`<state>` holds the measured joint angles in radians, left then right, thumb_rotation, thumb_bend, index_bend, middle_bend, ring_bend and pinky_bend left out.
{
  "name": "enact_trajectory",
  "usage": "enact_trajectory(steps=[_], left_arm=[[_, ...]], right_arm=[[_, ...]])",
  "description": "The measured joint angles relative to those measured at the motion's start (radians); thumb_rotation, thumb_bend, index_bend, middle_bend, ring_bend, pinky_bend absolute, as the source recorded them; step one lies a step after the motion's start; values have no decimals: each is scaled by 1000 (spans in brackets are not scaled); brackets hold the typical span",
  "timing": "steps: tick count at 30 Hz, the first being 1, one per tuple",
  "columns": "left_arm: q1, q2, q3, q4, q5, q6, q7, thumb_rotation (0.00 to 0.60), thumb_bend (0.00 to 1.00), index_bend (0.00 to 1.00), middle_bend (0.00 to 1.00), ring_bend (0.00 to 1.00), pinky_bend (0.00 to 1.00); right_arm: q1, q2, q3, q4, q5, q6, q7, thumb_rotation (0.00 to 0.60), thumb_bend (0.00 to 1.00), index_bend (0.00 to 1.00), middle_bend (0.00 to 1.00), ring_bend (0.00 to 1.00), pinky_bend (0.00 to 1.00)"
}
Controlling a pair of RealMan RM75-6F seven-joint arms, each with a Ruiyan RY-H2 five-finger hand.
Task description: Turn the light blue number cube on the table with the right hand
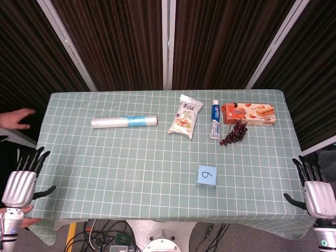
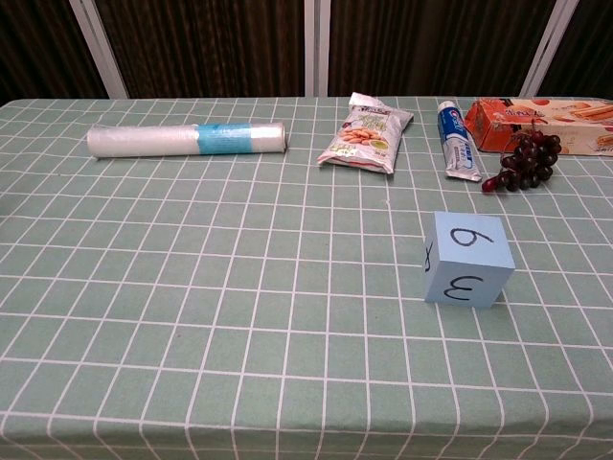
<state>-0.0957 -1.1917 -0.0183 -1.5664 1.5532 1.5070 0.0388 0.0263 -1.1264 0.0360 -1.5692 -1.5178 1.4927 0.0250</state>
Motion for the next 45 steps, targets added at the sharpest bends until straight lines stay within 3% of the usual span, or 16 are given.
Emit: enact_trajectory(steps=[7, 11, 13, 15, 16, 17, 19, 20, 22, 24, 27, 33, 38, 45], left_arm=[[1, -7, 3, 7, 3, 0, -1, 600, 0, 82, 0, 0, 1], [-5, -3, -3, 3, 1, -4, -2, 600, 0, 82, 0, 0, 1], [-7, -2, -4, 2, 3, -5, -2, 600, 0, 82, 0, 0, 1], [-7, -3, -2, 3, 5, -5, -2, 600, 0, 82, 0, 0, 1], [-7, -5, -1, 4, 5, -6, -3, 600, 0, 82, 0, 0, 1], [-6, -7, 1, 8, 5, -7, -4, 600, 0, 82, 0, 0, 1], [-6, -13, 3, 16, 4, -11, -7, 600, 0, 82, 0, 0, 1], [-6, -18, 3, 21, 2, -13, -11, 600, 0, 82, 0, 0, 1], [-8, -24, 2, 28, 0, -15, -16, 600, 0, 82, 0, 0, 1], [-10, -28, 2, 34, 2, -16, -17, 600, 0, 82, 0, 0, 1], [-11, -26, 2, 36, 4, -16, -18, 600, 0, 82, 0, 0, 1], [-11, -22, 3, 31, 5, -16, -14, 600, 0, 82, 0, 0, 1], [-15, -24, 4, 27, 6, -21, -9, 600, 0, 82, 0, 0, 1], [-14, -26, 4, 34, 0, -24, -12, 600, 0, 82, 0, 0, 1]], right_arm=[[2, 9, -1, -7, -8, 2, -3, 600, 90, 0, 0, 0, 0], [5, 11, 1, -12, -12, 3, 0, 600, 207, 0, 0, 0, 0], [7, 13, -1, -14, -17, -1, 5, 600, 406, 0, 0, 0, 0], [11, 19, -8, -16, -27, -10, 10, 600, 784, 0, 0, 0, 0], [14, 23, -11, -18, -32, -16, 11, 600, 925, 0, 0, 0, 0], [17, 28, -15, -20, -36, -23, 11, 600, 989, 0, 0, 0, 0], [24, 41, -21, -30, -40, -42, 3, 600, 1000, 0, 22, 3, 22], [27, 46, -23, -37, -41, -47, -4, 600, 1000, 0, 90, 42, 90], [34, 55, -23, -51, -45, -54, -19, 600, 1000, 0, 354, 259, 351], [39, 54, -23, -55, -57, -52, -37, 600, 1000, 0, 546, 469, 542], [50, 53, -29, -59, -76, -61, -69, 600, 1000, 0, 722, 654, 674], [88, 78, -53, -93, -111, -138, -122, 600, 1000, 0, 886, 780, 725], [137, 132, -75, -155, -111, -261, -171, 600, 1000, 0, 897, 789, 725], [261, 231, -92, -297, -48, -536, -295, 600, 1000, 0, 904, 789, 725]])
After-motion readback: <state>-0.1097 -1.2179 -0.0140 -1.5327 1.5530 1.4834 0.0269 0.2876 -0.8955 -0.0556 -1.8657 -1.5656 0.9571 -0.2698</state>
